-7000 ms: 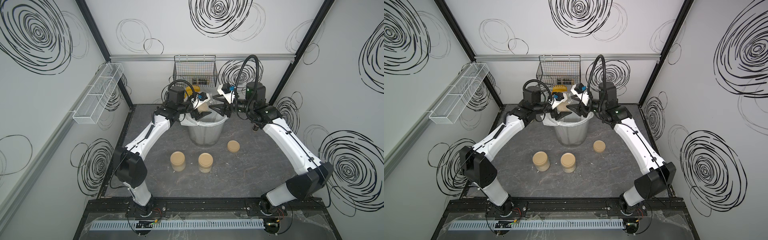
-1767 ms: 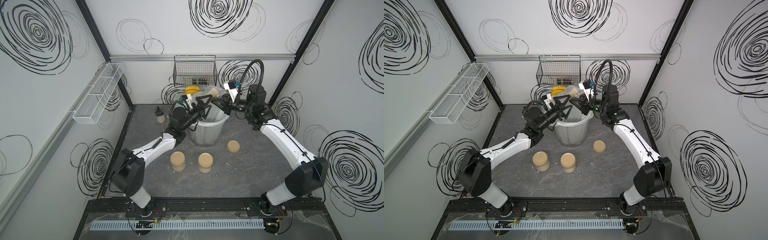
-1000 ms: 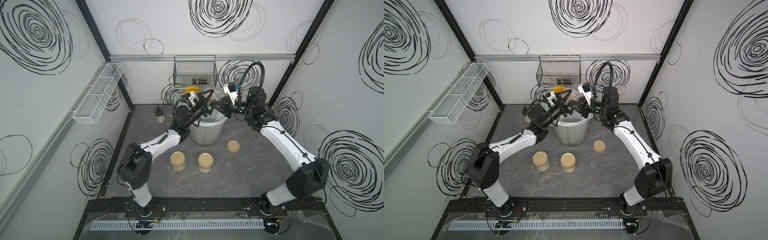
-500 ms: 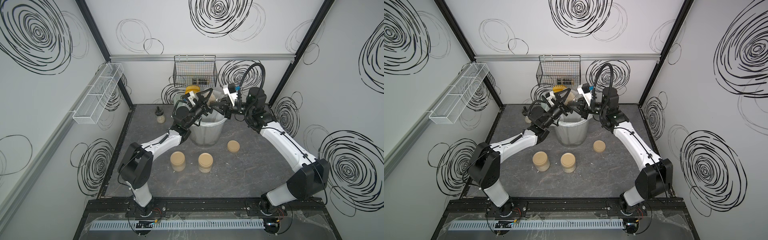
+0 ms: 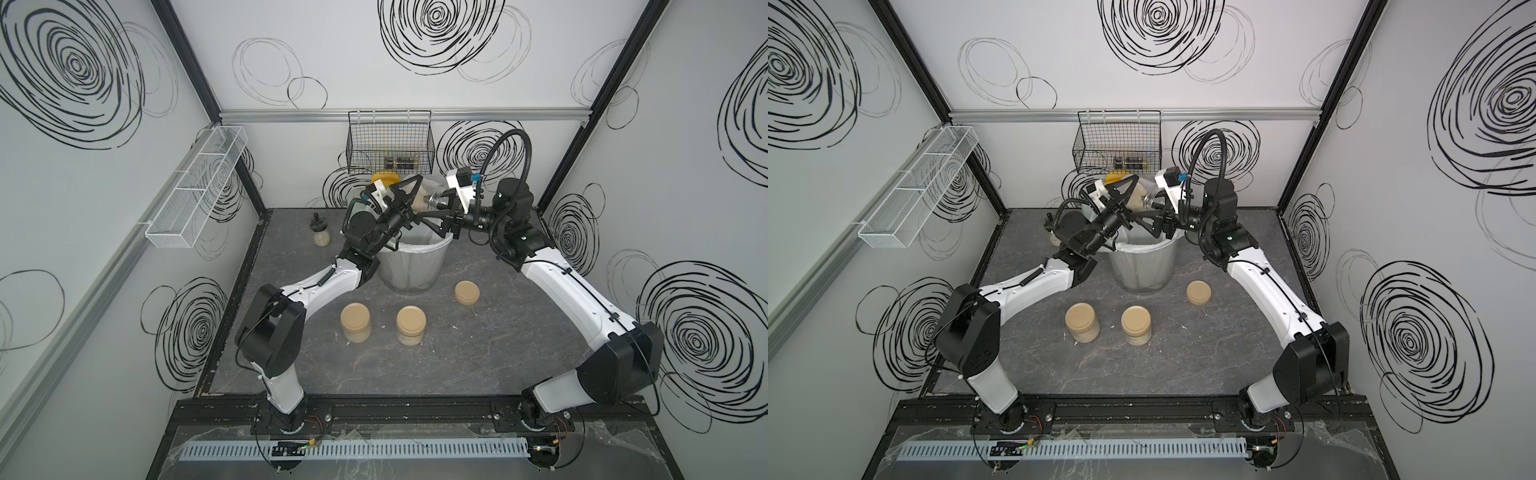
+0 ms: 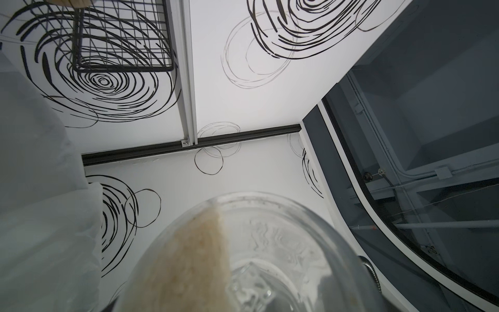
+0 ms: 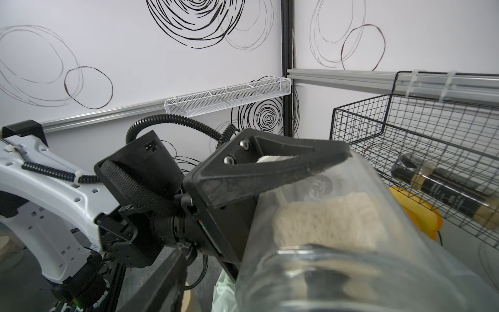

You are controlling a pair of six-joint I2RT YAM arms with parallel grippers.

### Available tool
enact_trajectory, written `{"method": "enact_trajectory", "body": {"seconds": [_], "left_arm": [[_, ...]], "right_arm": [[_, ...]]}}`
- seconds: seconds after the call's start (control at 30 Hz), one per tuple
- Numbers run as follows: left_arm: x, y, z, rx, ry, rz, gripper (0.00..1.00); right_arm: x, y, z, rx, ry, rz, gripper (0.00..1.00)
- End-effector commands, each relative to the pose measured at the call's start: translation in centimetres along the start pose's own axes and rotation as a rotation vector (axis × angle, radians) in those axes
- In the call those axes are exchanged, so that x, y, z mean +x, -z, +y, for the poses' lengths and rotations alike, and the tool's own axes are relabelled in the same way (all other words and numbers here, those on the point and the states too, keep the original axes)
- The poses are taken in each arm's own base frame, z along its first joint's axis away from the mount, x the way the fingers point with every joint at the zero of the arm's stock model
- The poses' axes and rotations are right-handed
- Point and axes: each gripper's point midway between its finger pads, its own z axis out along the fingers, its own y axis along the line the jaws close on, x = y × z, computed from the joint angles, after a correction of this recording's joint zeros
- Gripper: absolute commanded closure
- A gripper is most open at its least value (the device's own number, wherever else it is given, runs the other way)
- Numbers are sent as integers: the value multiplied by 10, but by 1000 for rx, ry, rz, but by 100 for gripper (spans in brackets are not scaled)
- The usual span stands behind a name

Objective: Empty moldy rice from jars
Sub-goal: Pour the moldy rice from the jar into the trash bin.

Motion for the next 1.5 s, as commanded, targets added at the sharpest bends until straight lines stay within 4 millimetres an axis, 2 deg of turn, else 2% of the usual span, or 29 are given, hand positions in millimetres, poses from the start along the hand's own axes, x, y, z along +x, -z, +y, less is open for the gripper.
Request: {"method": "enact_trajectory", "body": {"seconds": [0.0, 0.2, 0.37, 0.47, 0.6, 0.9, 1.07, 1.2, 1.33, 1.47], "left_arm": [[-1, 3, -75, 222, -86, 7, 32], [-9, 6, -78, 222, -146, 3, 32], [-15, 12, -78, 202, -208, 5, 32], [-22, 14, -75, 187, -245, 1, 32], [-26, 13, -73, 152, -327, 3, 32], [-39, 11, -73, 118, -441, -1, 32], [-40, 6, -75, 88, -533, 14, 32], [-48, 7, -69, 69, -547, 3, 32], [-53, 8, -65, 41, -583, -9, 32], [-54, 7, -64, 8, -641, -14, 32]], "right_arm": [[-24, 14, 3, 45, 50, -63, 28], [-28, 32, 6, 87, 41, -78, 26], [-10, 66, 9, 196, -4, -73, 25], [7, 94, 5, 309, -64, -81, 25], [42, 129, 6, 435, -151, -67, 25], [118, 175, 31, 562, -319, 2, 24], [151, 192, 39, 630, -412, -8, 25], [173, 199, 43, 654, -471, 9, 24], [189, 205, 45, 683, -494, 27, 25], [192, 205, 46, 678, -508, 3, 24]]}}
